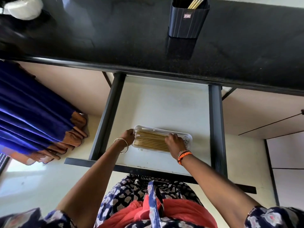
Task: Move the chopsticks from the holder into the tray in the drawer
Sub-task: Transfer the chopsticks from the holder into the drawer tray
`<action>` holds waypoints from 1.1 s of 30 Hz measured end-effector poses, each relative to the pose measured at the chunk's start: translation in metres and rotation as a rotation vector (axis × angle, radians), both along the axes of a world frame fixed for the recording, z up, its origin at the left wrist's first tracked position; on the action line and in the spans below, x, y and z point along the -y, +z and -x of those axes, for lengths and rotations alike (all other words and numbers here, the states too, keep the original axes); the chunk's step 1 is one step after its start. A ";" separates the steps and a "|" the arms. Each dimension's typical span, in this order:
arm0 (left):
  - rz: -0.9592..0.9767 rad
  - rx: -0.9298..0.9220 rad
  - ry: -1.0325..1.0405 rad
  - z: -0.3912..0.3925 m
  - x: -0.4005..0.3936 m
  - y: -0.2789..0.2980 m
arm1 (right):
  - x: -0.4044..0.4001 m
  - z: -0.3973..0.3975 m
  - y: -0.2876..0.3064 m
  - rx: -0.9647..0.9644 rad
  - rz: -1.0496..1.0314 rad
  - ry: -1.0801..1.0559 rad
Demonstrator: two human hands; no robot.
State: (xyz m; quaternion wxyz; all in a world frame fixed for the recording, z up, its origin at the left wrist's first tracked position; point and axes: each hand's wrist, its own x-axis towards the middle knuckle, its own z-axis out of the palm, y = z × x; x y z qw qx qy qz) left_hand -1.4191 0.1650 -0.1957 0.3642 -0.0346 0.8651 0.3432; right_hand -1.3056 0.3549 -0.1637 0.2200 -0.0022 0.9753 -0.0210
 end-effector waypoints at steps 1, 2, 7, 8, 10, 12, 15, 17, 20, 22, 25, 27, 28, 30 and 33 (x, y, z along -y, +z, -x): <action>-0.003 -0.003 0.002 -0.001 -0.001 0.001 | -0.001 -0.002 -0.001 -0.003 -0.002 -0.013; -0.004 -0.009 0.006 -0.001 -0.002 0.001 | -0.002 -0.003 -0.001 -0.007 -0.004 -0.027; 0.007 -0.017 0.024 -0.002 -0.004 0.000 | 0.000 -0.004 -0.005 -0.032 0.027 -0.072; 0.011 -0.018 0.026 -0.002 -0.005 0.001 | 0.001 -0.003 -0.007 -0.038 0.042 -0.056; 0.024 -0.026 0.033 -0.004 -0.006 0.002 | 0.003 -0.002 -0.011 -0.047 0.067 -0.034; 0.037 -0.064 0.034 -0.006 -0.008 0.001 | 0.005 -0.002 -0.014 -0.070 0.085 -0.054; 0.052 -0.128 0.027 -0.009 -0.010 -0.004 | 0.004 -0.002 -0.017 -0.100 0.124 -0.056; 0.036 -0.129 0.059 -0.012 -0.011 -0.006 | 0.001 0.000 -0.018 -0.103 0.157 -0.030; 0.017 -0.089 0.094 -0.009 -0.011 -0.006 | -0.003 0.006 -0.013 -0.120 0.172 -0.039; 0.008 -0.051 0.120 -0.006 -0.013 0.002 | -0.004 0.011 -0.004 -0.176 0.193 -0.060; 0.004 -0.132 0.150 0.004 -0.023 0.027 | -0.007 0.022 0.021 -0.297 0.265 -0.111; 0.001 -0.300 0.144 0.017 -0.035 0.051 | -0.015 0.038 0.048 -0.396 0.321 -0.188; -0.024 -0.386 0.132 0.026 -0.043 0.066 | -0.021 0.049 0.064 -0.460 0.346 -0.239; -0.126 -0.516 0.076 0.050 -0.064 0.100 | -0.041 0.079 0.104 -0.601 0.409 -0.353; -0.270 -0.676 -0.033 0.098 -0.108 0.158 | -0.082 0.134 0.168 -0.810 0.575 -0.498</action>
